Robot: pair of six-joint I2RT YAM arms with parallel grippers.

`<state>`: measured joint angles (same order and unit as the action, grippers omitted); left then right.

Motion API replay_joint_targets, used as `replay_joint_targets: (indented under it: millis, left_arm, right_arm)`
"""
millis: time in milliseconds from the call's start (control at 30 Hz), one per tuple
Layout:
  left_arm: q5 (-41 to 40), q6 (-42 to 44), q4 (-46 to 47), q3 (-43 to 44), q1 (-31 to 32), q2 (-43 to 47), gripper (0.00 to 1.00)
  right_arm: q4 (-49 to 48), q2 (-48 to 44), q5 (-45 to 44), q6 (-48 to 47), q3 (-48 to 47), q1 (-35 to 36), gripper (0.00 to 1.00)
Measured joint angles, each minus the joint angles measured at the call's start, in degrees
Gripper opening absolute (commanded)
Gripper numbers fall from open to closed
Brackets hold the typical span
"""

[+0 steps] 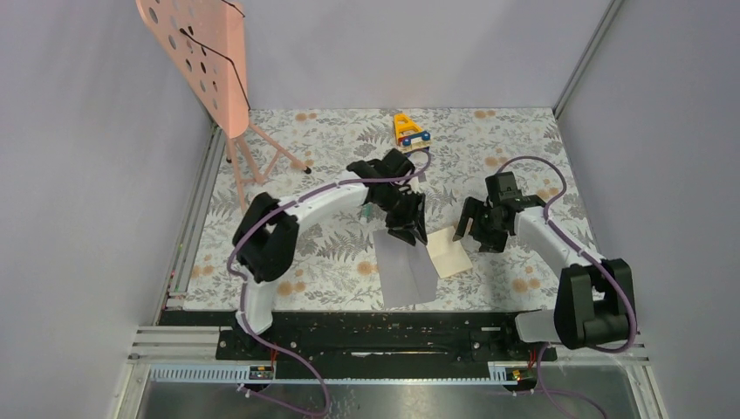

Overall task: Place the letter into the envelope and seal it
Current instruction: Place the letter at the center of the board, then pick up the letter from the center of the board.

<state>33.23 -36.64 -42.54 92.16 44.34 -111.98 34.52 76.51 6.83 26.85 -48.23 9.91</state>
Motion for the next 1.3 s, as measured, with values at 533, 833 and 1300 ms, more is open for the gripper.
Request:
replay_joint_targets:
  millis: [533, 833, 1300]
  left_arm:
    - [5.62, -6.99, 4.87, 5.7, 1.09, -16.98, 0.37]
    - [5.53, -7.82, 4.04, 11.47, 1.05, -21.18, 0.37]
    - [6.49, -8.0, 3.78, 14.25, -0.39, -24.7, 0.37]
  right_arm:
    - [-16.5, 10.88, 13.7, 0.9, 4.17, -6.56, 0.84]
    - [-22.36, 12.17, 22.18, 4.85, 6.71, -6.71, 0.77]
    - [-26.45, 7.98, 27.36, 9.75, 16.31, -6.82, 0.65]
